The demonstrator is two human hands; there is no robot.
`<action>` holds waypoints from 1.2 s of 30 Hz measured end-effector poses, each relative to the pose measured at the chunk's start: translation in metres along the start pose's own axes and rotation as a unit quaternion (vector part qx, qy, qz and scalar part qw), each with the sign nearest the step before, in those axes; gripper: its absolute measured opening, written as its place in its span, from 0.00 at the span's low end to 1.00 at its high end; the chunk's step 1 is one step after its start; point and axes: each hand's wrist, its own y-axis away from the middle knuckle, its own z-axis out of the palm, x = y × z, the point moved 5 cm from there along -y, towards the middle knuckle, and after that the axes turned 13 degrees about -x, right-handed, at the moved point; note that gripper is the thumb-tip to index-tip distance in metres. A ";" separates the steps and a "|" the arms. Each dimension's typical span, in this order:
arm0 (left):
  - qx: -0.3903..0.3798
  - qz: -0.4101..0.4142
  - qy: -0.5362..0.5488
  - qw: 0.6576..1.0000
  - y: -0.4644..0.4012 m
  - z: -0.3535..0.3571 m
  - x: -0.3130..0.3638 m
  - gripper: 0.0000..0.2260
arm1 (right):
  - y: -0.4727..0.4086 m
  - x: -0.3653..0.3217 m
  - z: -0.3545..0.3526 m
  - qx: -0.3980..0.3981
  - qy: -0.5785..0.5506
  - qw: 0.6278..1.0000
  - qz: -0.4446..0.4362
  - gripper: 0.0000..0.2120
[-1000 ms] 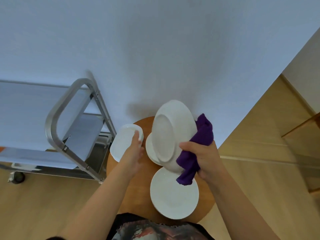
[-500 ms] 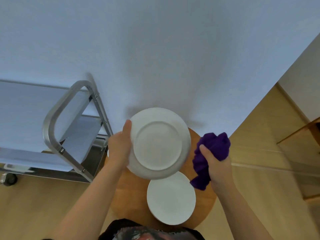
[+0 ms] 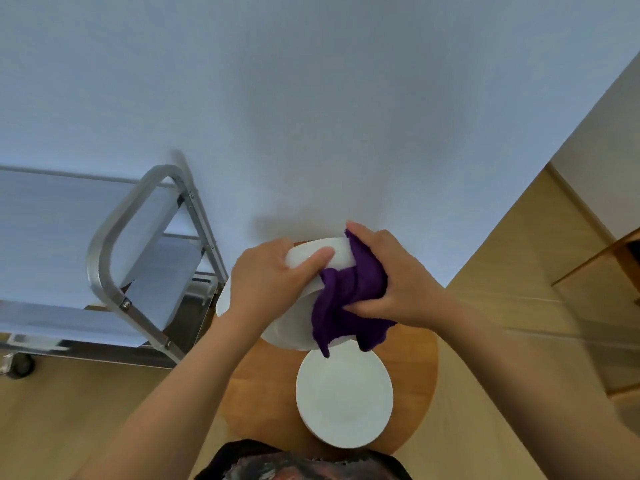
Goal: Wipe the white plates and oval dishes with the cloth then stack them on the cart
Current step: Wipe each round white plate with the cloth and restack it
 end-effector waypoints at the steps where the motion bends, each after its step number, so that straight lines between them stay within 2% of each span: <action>1: 0.003 0.002 0.013 1.000 0.002 0.000 0.000 0.23 | -0.001 0.001 0.000 0.020 -0.022 1.000 -0.005 0.42; 4: 0.039 -0.019 0.097 0.994 0.006 -0.011 -0.006 0.25 | 0.003 0.011 -0.003 0.084 -0.132 0.988 -0.010 0.41; 7: 0.086 -0.030 0.222 0.971 0.006 -0.021 -0.012 0.25 | 0.011 0.017 -0.002 0.173 -0.219 0.960 -0.006 0.40; 10: 0.098 -0.037 0.280 0.954 0.006 -0.019 -0.017 0.24 | 0.018 0.013 0.003 0.264 -0.236 0.935 -0.001 0.38; 12: 0.095 -0.069 0.313 0.942 0.007 -0.013 -0.022 0.24 | 0.024 0.013 0.012 0.308 -0.260 0.915 0.012 0.37; 13: 0.101 -0.098 0.350 0.926 0.007 -0.010 -0.026 0.23 | 0.028 0.014 0.020 0.324 -0.291 0.900 0.027 0.37; 16: 0.119 -0.194 0.487 0.843 0.009 0.008 -0.029 0.21 | 0.029 0.016 0.042 0.363 -0.404 0.835 0.085 0.45; 17: 0.114 -0.210 0.507 0.828 0.011 0.014 -0.025 0.20 | 0.029 0.018 0.044 0.373 -0.430 0.817 0.092 0.46; 18: 0.102 -0.218 0.508 0.827 0.013 0.017 -0.020 0.20 | 0.029 0.021 0.039 0.378 -0.443 0.807 0.093 0.44; 20: 0.041 -0.213 0.476 0.852 0.017 0.020 -0.018 0.20 | 0.031 0.031 0.021 0.357 -0.454 0.811 0.091 0.37; 21: -0.026 -0.200 0.461 0.864 0.017 0.018 -0.019 0.24 | 0.032 0.037 0.012 0.328 -0.464 0.817 0.094 0.36; 22: -0.118 -0.185 0.459 0.861 0.017 0.016 -0.017 0.29 | 0.033 0.042 0.003 0.289 -0.470 0.828 0.098 0.35; 23: -0.205 -0.172 0.478 0.837 0.014 0.014 -0.016 0.34 | 0.034 0.046 -0.003 0.245 -0.464 0.845 0.106 0.35; 25: -0.290 -0.168 0.552 0.764 0.008 0.016 -0.015 0.33 | 0.032 0.049 -0.008 0.164 -0.435 0.877 0.122 0.33; 27: -0.301 -0.206 0.606 0.707 0.004 0.024 -0.017 0.22 | 0.027 0.048 -0.007 0.130 -0.422 0.888 0.131 0.31; 29: -0.299 -0.215 0.629 0.685 0.002 0.029 -0.015 0.14 | 0.025 0.048 -0.006 0.150 -0.427 0.881 0.136 0.32; 33: -0.264 -0.167 0.688 0.656 -0.001 0.032 -0.013 0.13 | 0.035 0.048 0.013 0.226 -0.469 0.839 0.161 0.33; 35: -0.220 -0.166 0.709 0.649 -0.002 0.034 -0.006 0.17 | 0.040 0.045 0.031 0.279 -0.488 0.807 0.179 0.32; 36: -0.198 -0.167 0.707 0.658 0.000 0.038 -0.002 0.22 | 0.041 0.043 0.041 0.308 -0.504 0.786 0.180 0.30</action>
